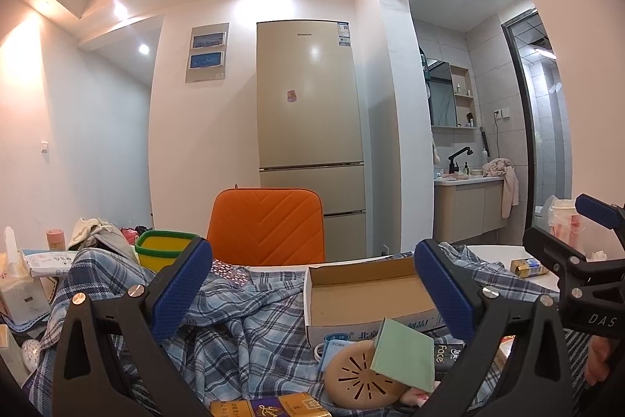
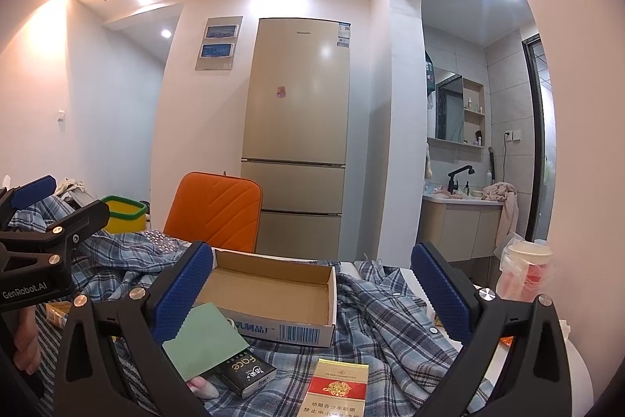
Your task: Organize soft objects
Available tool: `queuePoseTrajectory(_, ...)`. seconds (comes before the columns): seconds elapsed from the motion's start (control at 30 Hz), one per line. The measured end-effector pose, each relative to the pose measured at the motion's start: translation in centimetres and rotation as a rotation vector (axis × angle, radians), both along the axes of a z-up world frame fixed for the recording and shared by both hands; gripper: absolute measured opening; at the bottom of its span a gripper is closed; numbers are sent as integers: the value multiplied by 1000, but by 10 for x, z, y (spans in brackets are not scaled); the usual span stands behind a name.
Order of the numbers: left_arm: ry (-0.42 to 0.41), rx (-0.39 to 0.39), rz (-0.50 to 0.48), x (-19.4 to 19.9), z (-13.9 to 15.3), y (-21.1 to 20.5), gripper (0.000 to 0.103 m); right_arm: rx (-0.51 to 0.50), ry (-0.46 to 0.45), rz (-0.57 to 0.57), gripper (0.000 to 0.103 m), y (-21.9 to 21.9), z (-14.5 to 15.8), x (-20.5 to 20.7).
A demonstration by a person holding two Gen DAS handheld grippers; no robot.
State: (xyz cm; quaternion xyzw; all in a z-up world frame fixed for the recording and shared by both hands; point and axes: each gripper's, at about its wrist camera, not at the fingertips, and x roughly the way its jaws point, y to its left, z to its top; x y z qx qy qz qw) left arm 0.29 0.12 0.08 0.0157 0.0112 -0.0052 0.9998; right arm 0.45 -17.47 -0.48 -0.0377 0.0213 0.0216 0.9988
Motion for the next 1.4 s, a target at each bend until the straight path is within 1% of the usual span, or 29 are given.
queuePoseTrajectory(0.5,6,0,3,0,0,4,103,-5,9,-5,103,1,0,2)
queuePoseTrajectory(0.73,-18,6,4,-4,1,0,103,1,22,-6,103,3,0,4)
queuePoseTrajectory(0.97,1,-11,2,0,0,4,103,7,27,-8,103,2,0,6)
queuePoseTrajectory(1.23,4,-17,-3,0,0,4,103,1,49,-13,103,0,-3,12)
queuePoseTrajectory(1.4,10,-24,-14,0,-1,4,103,4,44,-17,103,-1,-4,11)
